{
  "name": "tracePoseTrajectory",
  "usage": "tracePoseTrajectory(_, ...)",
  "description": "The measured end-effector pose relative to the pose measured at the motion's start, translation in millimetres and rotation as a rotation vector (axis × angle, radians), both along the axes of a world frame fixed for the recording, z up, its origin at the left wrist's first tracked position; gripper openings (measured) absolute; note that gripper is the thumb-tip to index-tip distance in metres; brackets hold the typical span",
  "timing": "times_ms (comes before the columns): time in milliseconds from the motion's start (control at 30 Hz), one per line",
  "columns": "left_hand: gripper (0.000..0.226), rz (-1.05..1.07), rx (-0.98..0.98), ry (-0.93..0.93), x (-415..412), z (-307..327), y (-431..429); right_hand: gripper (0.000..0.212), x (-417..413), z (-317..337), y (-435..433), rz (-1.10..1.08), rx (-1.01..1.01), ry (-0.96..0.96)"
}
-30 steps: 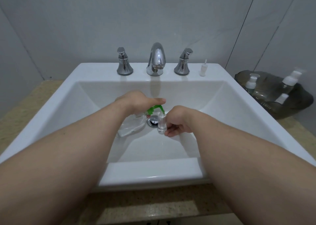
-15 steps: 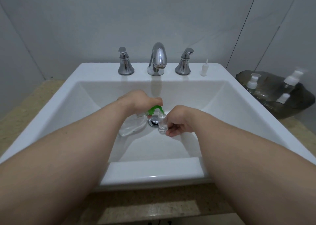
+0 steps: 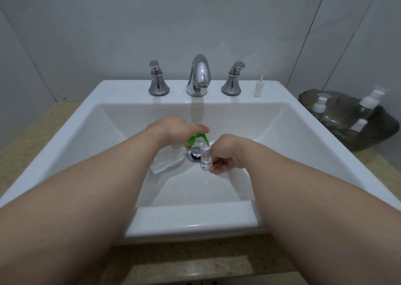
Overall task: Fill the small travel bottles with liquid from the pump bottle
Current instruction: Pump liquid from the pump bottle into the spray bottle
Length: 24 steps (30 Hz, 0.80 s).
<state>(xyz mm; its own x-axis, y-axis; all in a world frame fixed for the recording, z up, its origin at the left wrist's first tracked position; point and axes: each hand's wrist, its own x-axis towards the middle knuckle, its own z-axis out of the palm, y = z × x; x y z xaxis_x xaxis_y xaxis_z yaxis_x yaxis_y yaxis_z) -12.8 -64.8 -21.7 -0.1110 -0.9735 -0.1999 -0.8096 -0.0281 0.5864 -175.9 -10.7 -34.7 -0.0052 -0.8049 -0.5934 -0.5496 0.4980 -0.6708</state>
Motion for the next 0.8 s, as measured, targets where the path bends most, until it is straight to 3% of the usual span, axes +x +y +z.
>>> tracePoseTrajectory(800,0.068,-0.007,0.007,0.043,-1.3,-2.4,-3.8,0.024,-1.4,-1.9,-1.4,0.006,0.001,0.017)
